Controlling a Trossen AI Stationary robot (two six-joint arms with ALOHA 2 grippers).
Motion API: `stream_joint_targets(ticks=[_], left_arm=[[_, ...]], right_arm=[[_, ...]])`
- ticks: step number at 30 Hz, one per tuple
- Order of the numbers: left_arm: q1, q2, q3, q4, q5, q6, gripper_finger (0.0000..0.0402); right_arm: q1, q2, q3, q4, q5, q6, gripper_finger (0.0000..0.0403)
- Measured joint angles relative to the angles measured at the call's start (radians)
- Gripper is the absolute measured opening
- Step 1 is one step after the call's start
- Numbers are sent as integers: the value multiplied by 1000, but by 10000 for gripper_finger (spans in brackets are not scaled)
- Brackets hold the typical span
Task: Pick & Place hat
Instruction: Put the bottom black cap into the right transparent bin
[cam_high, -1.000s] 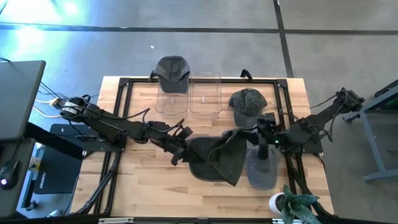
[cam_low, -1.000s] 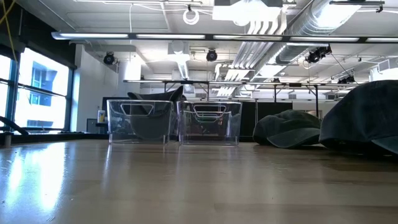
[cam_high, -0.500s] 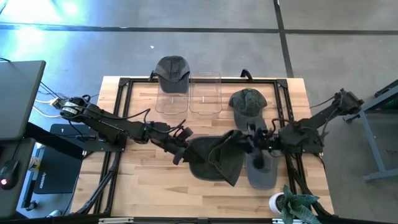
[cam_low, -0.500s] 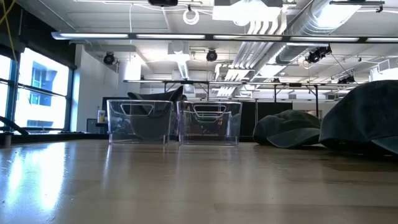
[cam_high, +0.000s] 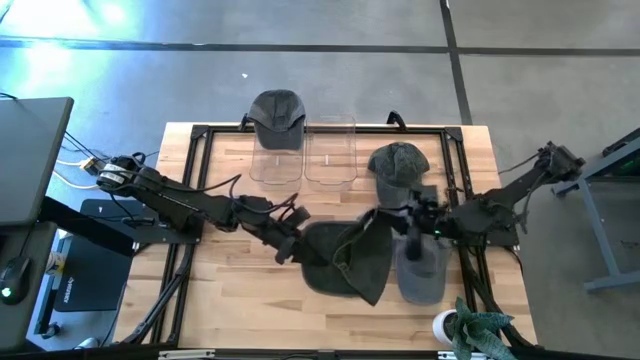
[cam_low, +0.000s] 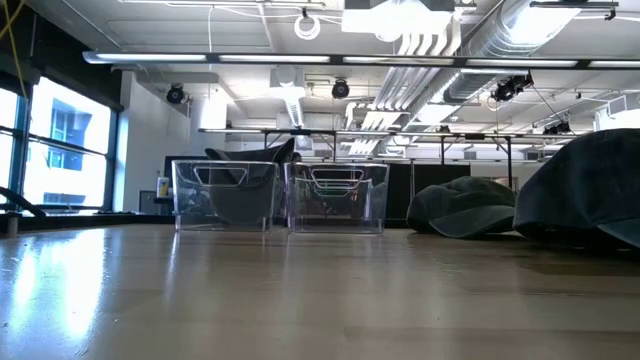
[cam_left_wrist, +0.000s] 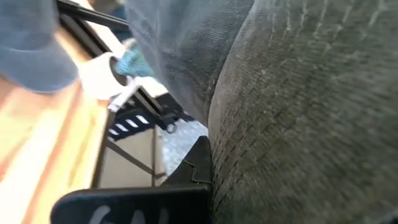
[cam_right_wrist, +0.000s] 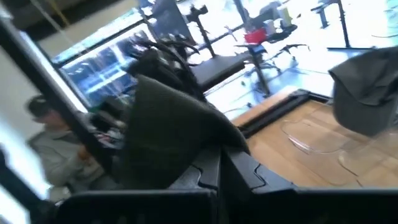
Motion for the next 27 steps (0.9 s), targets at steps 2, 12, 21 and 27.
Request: stream_joint_targets(ticks=[2,12,21,27], left_arm=[[9,0,0,-29,-22,-17,0],[44,0,0,-38,-48,-30,0],[40,0,-1,133,-19,-40,0],[40,-7,-1,134,-22,-34,0]], right_arm=[[37,-32,0,0,-3,-7,0],[49,44,0,-31,-231,46,0],[-3,125,0,-155,-558,155,0],[25,67,0,-157,-433,125,0]])
